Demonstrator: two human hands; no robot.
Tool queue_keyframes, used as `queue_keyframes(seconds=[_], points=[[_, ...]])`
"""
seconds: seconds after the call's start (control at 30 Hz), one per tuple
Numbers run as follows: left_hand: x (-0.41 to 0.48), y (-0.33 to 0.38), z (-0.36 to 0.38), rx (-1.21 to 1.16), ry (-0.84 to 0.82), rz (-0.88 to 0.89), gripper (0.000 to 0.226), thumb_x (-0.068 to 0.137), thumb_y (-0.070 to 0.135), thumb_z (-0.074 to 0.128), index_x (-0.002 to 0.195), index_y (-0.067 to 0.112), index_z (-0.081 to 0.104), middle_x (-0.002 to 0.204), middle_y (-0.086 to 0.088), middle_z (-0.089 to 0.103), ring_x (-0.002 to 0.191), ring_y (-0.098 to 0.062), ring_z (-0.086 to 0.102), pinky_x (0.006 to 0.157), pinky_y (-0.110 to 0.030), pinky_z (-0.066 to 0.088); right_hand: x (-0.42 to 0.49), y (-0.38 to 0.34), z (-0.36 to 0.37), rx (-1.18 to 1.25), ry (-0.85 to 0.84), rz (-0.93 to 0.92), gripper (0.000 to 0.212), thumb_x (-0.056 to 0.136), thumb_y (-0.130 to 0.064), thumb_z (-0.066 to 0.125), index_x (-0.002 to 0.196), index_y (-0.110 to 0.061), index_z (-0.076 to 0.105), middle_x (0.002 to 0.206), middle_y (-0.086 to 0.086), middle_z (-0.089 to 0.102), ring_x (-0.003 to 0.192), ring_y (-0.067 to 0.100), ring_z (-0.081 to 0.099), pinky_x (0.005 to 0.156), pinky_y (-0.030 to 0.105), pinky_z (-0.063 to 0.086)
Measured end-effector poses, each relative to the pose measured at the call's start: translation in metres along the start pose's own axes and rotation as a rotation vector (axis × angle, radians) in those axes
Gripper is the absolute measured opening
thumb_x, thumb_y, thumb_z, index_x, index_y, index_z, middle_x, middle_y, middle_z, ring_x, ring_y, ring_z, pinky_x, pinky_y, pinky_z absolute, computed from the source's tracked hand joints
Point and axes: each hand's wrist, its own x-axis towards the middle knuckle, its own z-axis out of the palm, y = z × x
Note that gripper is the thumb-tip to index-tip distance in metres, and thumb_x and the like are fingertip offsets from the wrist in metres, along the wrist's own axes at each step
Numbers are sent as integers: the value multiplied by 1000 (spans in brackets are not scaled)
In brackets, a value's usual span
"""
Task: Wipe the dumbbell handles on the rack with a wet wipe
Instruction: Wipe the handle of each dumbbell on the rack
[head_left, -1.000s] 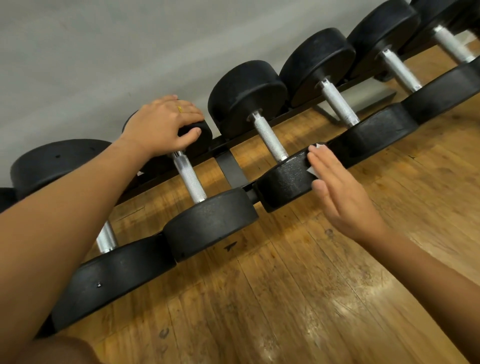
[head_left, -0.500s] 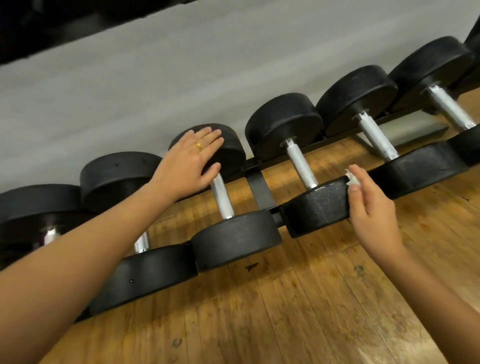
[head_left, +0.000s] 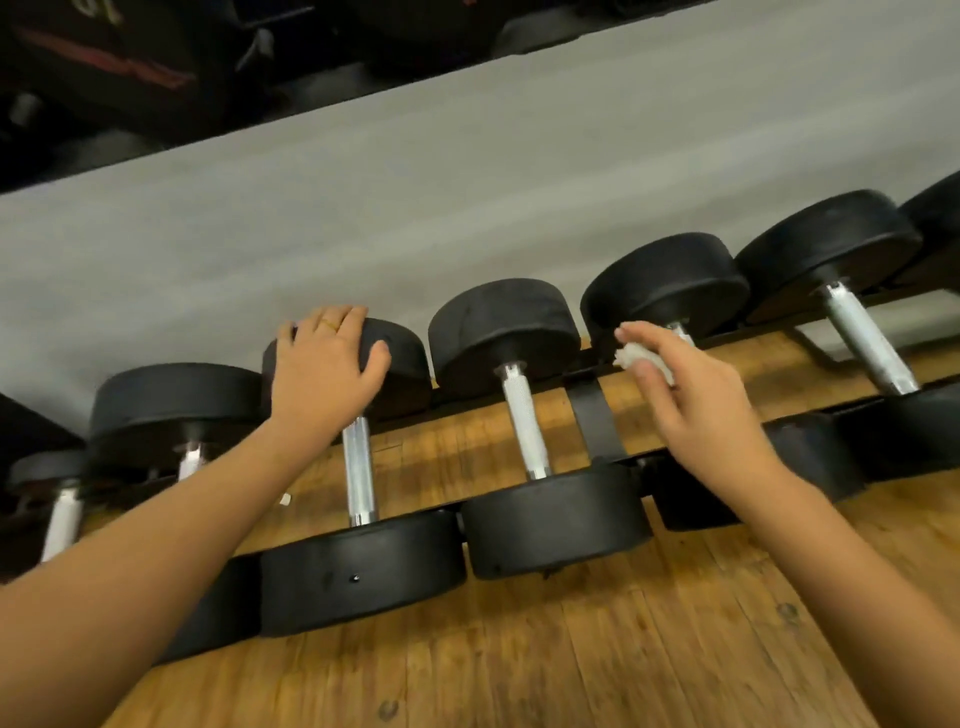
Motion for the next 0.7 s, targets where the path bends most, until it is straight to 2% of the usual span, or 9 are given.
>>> queue_keyframes(seconds=[0.07,0.1,0.23,0.4,0.53,0.6,0.7], points=[[0,-2,4,31,28,16,64,100,50,32,146,10,52,140,-15,60,128,-36,55,112,-57,38,29,-4,21,89,80,105,36,105,-22,49,139,-18,56,131,-6,63,115,4,57,90,6,39],[1,-4,6,42,38,22,64,100,49,33,145,9,53,138,-16,61,126,-37,55,111,-57,39,43,-5,31,144,127,179,35,104,-22,50,138,-17,57,130,-5,64,114,4,57,88,5,39],[4,-4,11,44,80,21,61,99,46,37,141,8,58,134,-17,65,123,-37,58,109,-58,41,91,-3,59,269,203,389,38,103,-22,50,139,-14,58,133,3,63,118,9,56,92,17,42],[8,-8,16,55,110,29,59,98,45,39,140,8,60,131,-16,66,122,-37,59,108,-58,42,102,-2,90,304,124,380,40,106,-27,47,144,-14,53,142,3,57,133,14,50,105,22,39],[9,-9,18,57,109,31,59,98,44,39,140,8,60,130,-15,67,121,-36,60,108,-58,43,93,0,97,407,20,365,45,109,-29,39,153,-22,40,158,-7,39,145,5,32,116,21,25],[8,-9,19,57,111,26,58,98,44,39,140,8,60,130,-15,67,121,-36,60,108,-58,44,89,3,94,443,-40,368,46,109,-31,36,155,-26,34,161,-10,31,145,1,25,117,22,20],[8,-9,19,56,116,23,59,98,44,39,140,8,60,129,-15,67,121,-36,60,108,-59,44,89,5,85,461,-88,393,46,110,-33,34,156,-27,32,160,-11,33,135,-6,27,110,19,23]])
